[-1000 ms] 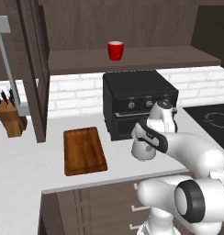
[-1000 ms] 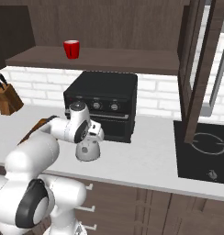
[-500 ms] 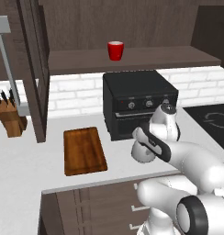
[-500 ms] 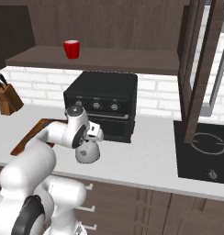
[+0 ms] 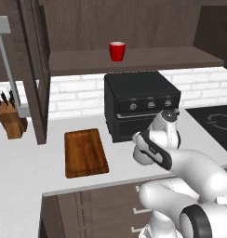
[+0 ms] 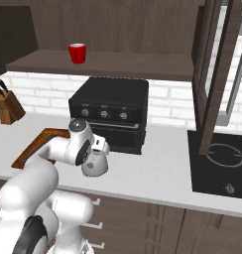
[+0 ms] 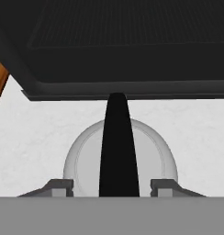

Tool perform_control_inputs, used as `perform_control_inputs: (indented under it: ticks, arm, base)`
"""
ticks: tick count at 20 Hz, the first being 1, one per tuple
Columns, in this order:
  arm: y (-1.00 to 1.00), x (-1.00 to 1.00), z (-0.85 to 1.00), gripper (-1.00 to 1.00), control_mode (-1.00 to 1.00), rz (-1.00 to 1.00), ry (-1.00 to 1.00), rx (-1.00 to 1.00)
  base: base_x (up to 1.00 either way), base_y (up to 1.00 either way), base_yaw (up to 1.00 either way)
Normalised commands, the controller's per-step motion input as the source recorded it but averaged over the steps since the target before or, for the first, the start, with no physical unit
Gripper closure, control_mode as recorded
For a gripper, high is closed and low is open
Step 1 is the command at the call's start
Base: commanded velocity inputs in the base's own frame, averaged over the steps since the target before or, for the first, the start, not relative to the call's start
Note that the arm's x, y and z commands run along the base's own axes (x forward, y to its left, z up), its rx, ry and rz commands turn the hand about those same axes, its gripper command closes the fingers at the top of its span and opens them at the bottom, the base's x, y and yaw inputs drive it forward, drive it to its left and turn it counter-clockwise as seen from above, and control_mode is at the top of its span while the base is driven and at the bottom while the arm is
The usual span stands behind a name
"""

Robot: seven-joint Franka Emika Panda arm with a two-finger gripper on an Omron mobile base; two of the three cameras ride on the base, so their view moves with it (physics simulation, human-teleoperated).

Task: Pick the kettle from the counter and place it on the tray. Then pick the mug from the cabinet and place it on the tray. Then close the cabinet doors.

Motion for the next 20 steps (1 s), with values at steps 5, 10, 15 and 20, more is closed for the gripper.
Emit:
perform_control_inputs:
  ticks: [5,10,15,20]
  arm:
    - [0.0,-0.06,0.0,1.0,-1.0,0.0,-0.04,0.0]
    - [0.0,-0.17,0.11,1.0,-1.0,0.0,-0.12,-0.01]
    - [0.13,-0.43,0.45,1.0,-1.0,0.0,-0.13,-0.05]
    - [0.4,-0.44,0.48,1.0,-1.0,0.02,-0.01,-0.06]
  base:
    - [0.0,0.0,0.0]
    - [0.0,0.0,0.0]
    - [0.0,0.0,0.0]
    - [0.0,0.0,0.0]
